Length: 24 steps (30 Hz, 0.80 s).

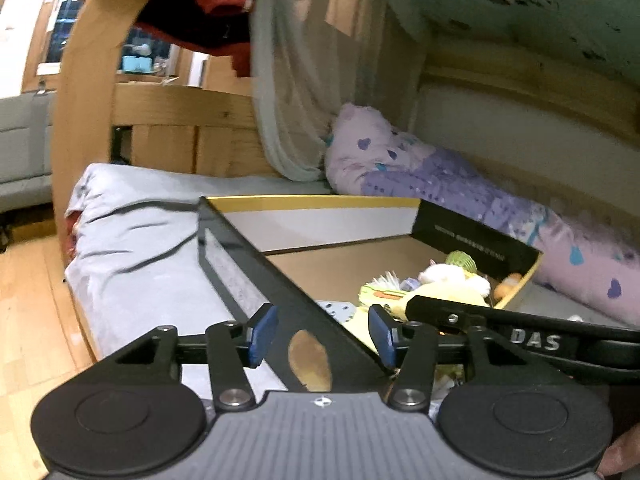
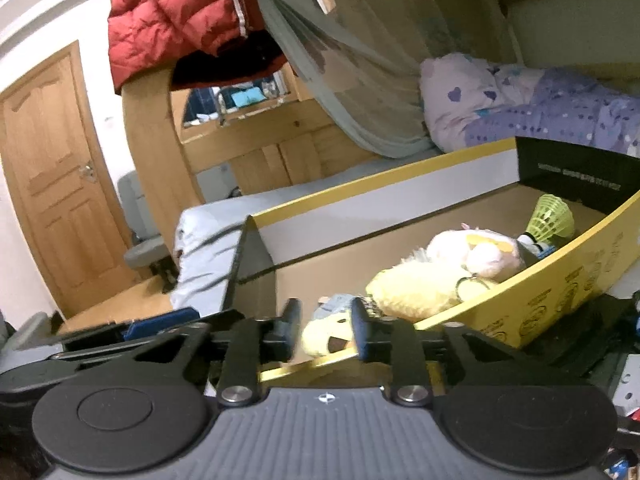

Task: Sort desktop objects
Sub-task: 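Open both grippers above the yellow box to drop the pieces, then move both open grippers back toward the LEGO pile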

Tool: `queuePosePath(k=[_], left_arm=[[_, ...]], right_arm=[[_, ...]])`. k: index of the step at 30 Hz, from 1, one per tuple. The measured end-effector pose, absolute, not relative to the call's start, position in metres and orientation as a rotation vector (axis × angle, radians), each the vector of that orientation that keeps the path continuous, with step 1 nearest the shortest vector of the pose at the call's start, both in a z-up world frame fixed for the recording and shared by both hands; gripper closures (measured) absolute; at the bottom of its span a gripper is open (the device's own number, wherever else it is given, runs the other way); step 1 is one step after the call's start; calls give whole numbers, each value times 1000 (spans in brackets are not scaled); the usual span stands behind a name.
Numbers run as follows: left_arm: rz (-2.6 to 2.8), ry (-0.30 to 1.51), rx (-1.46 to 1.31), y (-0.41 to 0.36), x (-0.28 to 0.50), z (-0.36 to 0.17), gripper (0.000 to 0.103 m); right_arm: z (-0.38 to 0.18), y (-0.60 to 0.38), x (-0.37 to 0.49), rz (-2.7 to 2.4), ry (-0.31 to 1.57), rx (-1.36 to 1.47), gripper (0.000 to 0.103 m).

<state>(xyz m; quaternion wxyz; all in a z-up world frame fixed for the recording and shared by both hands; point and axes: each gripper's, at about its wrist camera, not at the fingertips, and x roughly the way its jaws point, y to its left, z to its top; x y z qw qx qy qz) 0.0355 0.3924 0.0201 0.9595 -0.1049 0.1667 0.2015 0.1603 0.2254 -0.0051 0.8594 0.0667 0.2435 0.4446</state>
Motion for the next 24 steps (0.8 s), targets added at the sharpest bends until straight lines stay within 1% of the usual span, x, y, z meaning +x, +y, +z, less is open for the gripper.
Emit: queuePosePath(k=[2, 3, 4, 7, 11, 16, 20, 24], left_arm=[[415, 334, -224, 394, 30, 22, 48], [414, 336, -229, 394, 27, 23, 48], [410, 336, -237, 393, 24, 24, 48], [368, 343, -258, 382, 18, 27, 48], [270, 349, -239, 353, 9, 30, 48], [162, 400, -217, 305, -8, 31, 48], [104, 436, -212, 266, -27, 30, 48], [57, 450, -170, 228, -47, 34, 48]], right_arm=[[-5, 223, 159, 952, 512, 164, 56], [-4, 220, 158, 960, 511, 178, 54], [-3, 216, 156, 970, 508, 189, 49], [-3, 193, 138, 979, 486, 205, 42], [-19, 138, 93, 889, 495, 216, 42], [-37, 66, 16, 814, 525, 76, 44], [-34, 19, -29, 738, 564, 49, 44], [-22, -28, -64, 646, 532, 120, 44]])
